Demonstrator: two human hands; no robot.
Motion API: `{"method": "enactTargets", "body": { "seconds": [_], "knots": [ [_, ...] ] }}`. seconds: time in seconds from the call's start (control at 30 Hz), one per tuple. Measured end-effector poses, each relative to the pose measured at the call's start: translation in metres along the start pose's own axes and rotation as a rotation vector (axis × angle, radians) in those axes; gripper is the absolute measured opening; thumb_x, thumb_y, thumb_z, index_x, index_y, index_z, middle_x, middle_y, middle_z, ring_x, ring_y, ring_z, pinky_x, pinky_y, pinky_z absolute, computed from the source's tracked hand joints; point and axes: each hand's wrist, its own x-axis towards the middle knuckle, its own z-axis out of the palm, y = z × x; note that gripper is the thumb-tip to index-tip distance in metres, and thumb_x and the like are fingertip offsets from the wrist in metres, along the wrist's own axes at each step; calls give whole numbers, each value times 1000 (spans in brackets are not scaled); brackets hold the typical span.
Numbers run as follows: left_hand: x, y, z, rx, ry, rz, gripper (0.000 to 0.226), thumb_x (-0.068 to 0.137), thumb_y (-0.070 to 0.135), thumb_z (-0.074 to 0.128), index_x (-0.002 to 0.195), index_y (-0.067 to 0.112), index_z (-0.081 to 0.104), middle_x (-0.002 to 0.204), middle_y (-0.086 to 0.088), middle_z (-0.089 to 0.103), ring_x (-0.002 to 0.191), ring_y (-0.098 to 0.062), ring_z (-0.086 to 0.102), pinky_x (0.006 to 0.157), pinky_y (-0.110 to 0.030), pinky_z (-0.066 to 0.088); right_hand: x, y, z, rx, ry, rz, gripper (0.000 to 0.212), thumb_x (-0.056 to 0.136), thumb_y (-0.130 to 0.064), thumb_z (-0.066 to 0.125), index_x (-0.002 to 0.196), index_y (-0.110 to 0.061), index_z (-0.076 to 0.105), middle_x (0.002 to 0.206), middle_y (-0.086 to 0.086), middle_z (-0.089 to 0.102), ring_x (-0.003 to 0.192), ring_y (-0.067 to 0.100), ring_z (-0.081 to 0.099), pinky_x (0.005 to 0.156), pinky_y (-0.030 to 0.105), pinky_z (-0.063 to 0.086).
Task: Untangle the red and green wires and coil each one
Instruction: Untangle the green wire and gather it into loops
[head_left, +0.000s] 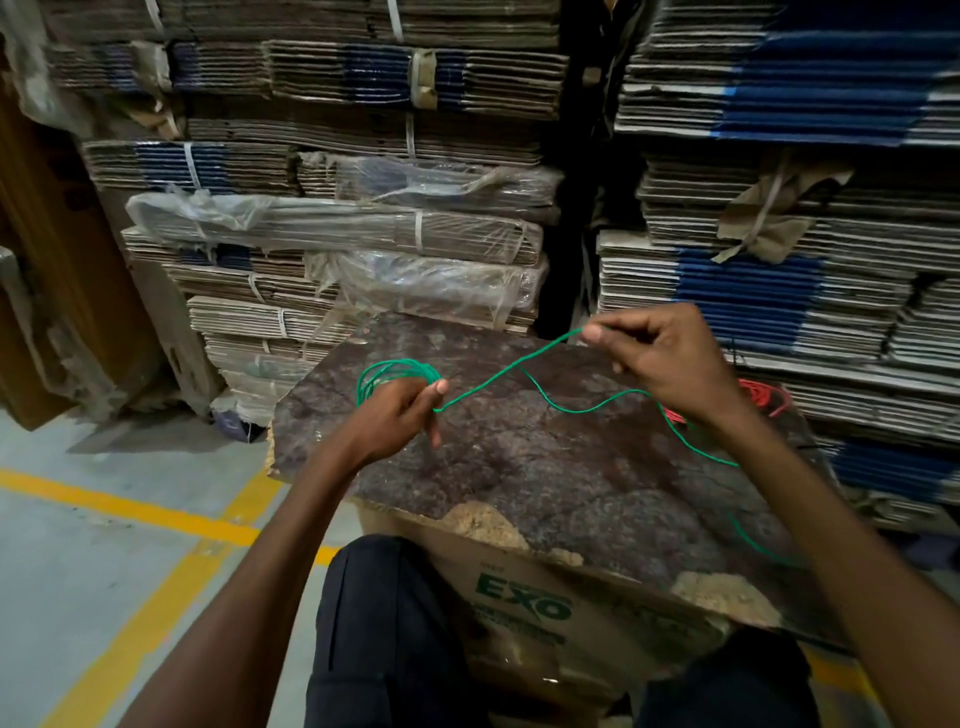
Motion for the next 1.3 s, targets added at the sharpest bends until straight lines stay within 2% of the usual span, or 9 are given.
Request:
{"method": "enactTargets", "body": {
  "seconds": [0.13, 0.23, 0.43, 0.7, 0.77, 0.87, 1.07, 1.2, 1.3],
  "knots": [
    [-21, 11, 7, -339, -9, -81, 50, 103, 36, 34, 70, 3, 54, 54, -11, 58, 83, -17, 72, 81, -25, 49, 38, 13, 11, -135, 51, -51, 10, 87, -24, 71, 96, -29, 75, 59, -21, 65, 53, -4, 49, 56, 24, 40],
    [-35, 17, 7, -578, -15, -145, 52, 99, 49, 37, 70, 8, 52, 48, -6, 49, 92, -30, 72, 78, -25, 48, 61, 19, 24, -322, 95, -104, 22, 85, -42, 68, 99, -27, 77, 81, -12, 75, 70, 1, 63, 63, 27, 46],
    [-53, 29, -4, -929, 41, -190, 49, 90, 53, 51, 67, 11, 54, 42, -2, 36, 80, -31, 72, 89, -36, 49, 86, 35, 50, -636, 35, -95, 36, 82, -63, 58, 106, -40, 71, 101, -10, 74, 98, 19, 68, 73, 31, 52],
    [-56, 38, -17, -1278, 65, -69, 42, 76, 56, 72, 59, 19, 59, 40, 4, 39, 75, -26, 71, 103, -61, 40, 72, 77, 86, -399, -241, 214, 14, 91, -47, 60, 91, -40, 72, 54, -5, 64, 39, -3, 52, 54, 23, 39],
    [-54, 38, -16, -1377, 49, -11, 44, 90, 50, 52, 60, 20, 61, 45, 3, 50, 91, -29, 72, 98, -59, 46, 62, 84, 92, -367, -287, 241, 14, 94, -39, 59, 90, -35, 72, 53, -4, 61, 34, -2, 47, 50, 22, 35],
    [-45, 36, -14, -1601, -91, 100, 50, 100, 44, 34, 72, 15, 64, 84, -11, 72, 126, -37, 54, 104, -67, 31, 44, 89, 101, -415, -327, 261, 18, 93, -46, 58, 90, -35, 73, 51, -4, 61, 35, -4, 48, 54, 22, 38],
    [-28, 54, -15, -1557, 89, 23, 53, 98, 46, 28, 61, 22, 58, 136, -16, 57, 132, -36, 47, 98, -66, 36, 1, 81, 107, -566, -479, 205, 27, 91, -55, 55, 65, -53, 60, 59, -2, 68, 44, -5, 51, 54, 23, 36],
    [-5, 49, -16, -1441, 171, -19, 47, 95, 47, 33, 62, 25, 59, 137, -10, 58, 124, -29, 49, 91, -52, 50, -31, 65, 120, -604, -528, 163, 40, 93, -53, 53, 62, -27, 57, 61, 3, 66, 60, 12, 61, 65, 29, 48],
    [8, 42, -15, -1318, 281, -45, 45, 102, 39, 33, 68, 18, 54, 133, -18, 59, 118, -22, 57, 114, -51, 25, -48, 45, 123, -607, -501, 62, 48, 94, -51, 51, 64, -14, 50, 54, 2, 51, 61, 20, 53, 60, 32, 43]
  ]
}}
